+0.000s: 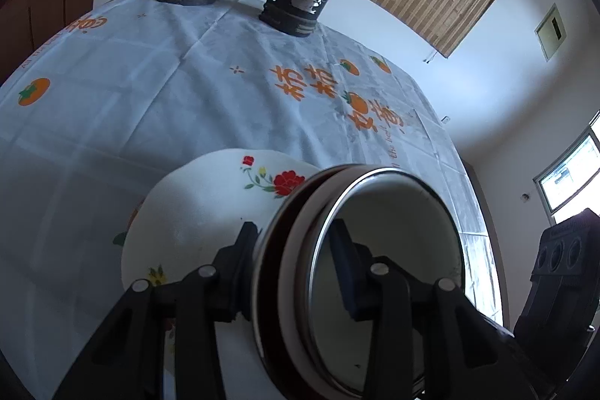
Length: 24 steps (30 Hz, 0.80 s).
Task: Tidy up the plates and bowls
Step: 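Carry the bowl stack over the white floral plate stack, then lower the bowl stack onto the plates and open both grippers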
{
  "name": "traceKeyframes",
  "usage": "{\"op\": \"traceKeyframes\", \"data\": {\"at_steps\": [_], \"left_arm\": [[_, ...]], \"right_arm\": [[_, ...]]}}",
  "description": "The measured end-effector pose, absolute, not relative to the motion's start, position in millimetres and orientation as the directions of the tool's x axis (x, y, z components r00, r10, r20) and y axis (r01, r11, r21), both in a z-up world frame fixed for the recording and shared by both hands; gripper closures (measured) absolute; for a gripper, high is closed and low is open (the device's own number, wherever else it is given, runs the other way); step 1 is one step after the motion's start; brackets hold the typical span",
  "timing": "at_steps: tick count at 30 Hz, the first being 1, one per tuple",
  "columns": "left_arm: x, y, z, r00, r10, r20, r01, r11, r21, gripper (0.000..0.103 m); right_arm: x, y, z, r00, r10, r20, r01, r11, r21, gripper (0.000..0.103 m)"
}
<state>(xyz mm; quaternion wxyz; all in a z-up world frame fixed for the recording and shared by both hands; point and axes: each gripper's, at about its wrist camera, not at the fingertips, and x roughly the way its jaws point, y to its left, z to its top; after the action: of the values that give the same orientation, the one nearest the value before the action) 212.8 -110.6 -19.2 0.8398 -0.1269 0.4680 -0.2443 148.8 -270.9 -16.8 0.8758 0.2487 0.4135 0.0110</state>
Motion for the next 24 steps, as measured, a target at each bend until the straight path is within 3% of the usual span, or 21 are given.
{"op": "traceKeyframes", "data": {"at_steps": [24], "left_arm": [[222.6, -89.5, -35.3, 0.446, -0.485, -0.752, 0.236, 0.874, -0.424, 0.064]], "right_arm": [[171.3, -247.5, -29.2, 0.614, 0.226, -0.756, 0.154, 0.905, 0.396, 0.069]]}}
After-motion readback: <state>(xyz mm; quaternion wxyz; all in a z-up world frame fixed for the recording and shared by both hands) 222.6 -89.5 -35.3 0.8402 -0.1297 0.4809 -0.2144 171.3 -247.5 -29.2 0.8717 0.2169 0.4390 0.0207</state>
